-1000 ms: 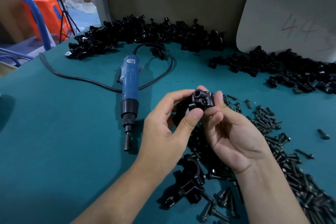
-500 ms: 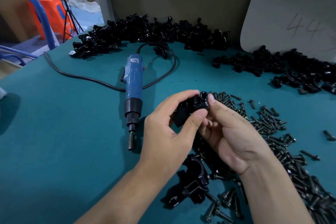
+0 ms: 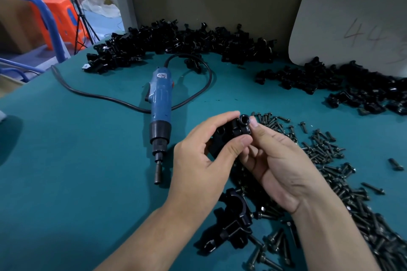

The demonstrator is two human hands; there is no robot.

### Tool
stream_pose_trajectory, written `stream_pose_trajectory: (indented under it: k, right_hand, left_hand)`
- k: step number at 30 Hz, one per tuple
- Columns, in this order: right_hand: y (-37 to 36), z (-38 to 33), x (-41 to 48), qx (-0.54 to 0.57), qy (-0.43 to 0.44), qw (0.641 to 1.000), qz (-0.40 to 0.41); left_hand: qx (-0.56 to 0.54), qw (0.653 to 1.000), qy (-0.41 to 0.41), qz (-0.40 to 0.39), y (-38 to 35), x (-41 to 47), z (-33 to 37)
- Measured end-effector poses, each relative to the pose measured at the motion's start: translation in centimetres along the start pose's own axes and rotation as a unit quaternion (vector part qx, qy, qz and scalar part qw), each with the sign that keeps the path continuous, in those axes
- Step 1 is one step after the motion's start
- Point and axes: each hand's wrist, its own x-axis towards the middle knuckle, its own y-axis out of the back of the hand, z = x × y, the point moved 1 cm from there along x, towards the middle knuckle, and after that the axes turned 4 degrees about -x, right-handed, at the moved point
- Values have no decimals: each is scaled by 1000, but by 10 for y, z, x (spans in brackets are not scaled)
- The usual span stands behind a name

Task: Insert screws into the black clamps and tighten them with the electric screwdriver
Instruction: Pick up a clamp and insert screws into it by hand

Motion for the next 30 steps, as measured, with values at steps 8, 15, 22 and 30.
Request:
stream_pose_trajectory:
  k: [8, 15, 22, 30]
  right_hand:
    - [1, 1, 0, -29, 17, 999, -24]
    - [-1, 1, -2, -7, 26, 1000, -13]
    - [-2, 1, -1, -16, 12, 1000, -6]
    - [-3, -1, -4, -87, 5, 996, 20]
  left_hand:
    - [22, 1000, -12, 10, -1, -2, -1]
    - [46, 998, -36, -30, -4, -2, 0]
    - [27, 998, -10, -56, -5, -3, -2]
    - [19, 1000, -4, -15, -4, -2, -1]
